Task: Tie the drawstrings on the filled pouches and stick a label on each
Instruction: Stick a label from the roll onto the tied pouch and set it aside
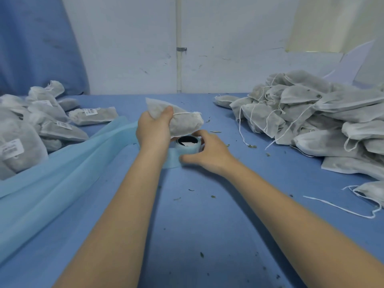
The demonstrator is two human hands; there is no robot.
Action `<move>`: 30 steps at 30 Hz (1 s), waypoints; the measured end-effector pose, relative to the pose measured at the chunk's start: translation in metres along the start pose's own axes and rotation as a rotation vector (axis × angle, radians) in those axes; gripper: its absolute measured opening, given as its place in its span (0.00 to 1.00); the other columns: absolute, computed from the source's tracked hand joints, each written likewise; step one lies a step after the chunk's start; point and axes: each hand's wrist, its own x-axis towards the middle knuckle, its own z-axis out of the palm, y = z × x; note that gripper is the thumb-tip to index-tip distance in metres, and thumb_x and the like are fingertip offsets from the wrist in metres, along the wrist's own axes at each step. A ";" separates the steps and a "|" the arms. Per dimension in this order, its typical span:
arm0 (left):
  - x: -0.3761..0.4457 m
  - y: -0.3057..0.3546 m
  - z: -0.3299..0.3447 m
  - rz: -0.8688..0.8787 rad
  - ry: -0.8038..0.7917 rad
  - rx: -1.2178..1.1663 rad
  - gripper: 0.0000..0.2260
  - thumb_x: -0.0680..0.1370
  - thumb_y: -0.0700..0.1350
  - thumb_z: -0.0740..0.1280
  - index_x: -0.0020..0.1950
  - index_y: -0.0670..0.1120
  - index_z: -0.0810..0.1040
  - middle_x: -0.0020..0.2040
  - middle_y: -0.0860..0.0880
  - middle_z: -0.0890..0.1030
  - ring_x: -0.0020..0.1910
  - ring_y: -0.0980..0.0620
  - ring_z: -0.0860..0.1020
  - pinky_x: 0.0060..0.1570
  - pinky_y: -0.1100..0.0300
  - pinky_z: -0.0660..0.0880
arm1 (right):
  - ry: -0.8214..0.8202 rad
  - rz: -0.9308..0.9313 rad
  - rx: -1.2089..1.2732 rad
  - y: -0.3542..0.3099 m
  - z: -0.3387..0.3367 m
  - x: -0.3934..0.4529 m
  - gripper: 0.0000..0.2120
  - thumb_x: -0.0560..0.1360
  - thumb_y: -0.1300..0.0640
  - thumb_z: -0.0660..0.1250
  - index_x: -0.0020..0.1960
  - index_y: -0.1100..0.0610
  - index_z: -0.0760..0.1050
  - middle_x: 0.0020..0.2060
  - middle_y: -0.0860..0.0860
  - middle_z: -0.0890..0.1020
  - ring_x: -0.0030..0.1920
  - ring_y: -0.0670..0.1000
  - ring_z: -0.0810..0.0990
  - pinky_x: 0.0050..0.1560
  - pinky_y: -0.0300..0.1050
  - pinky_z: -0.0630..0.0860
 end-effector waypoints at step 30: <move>-0.012 -0.003 0.015 0.098 -0.061 0.369 0.18 0.77 0.54 0.63 0.59 0.42 0.72 0.57 0.44 0.76 0.57 0.43 0.74 0.55 0.53 0.71 | 0.253 0.039 0.108 0.007 -0.008 -0.028 0.11 0.67 0.57 0.77 0.49 0.58 0.83 0.40 0.49 0.84 0.40 0.42 0.79 0.40 0.23 0.69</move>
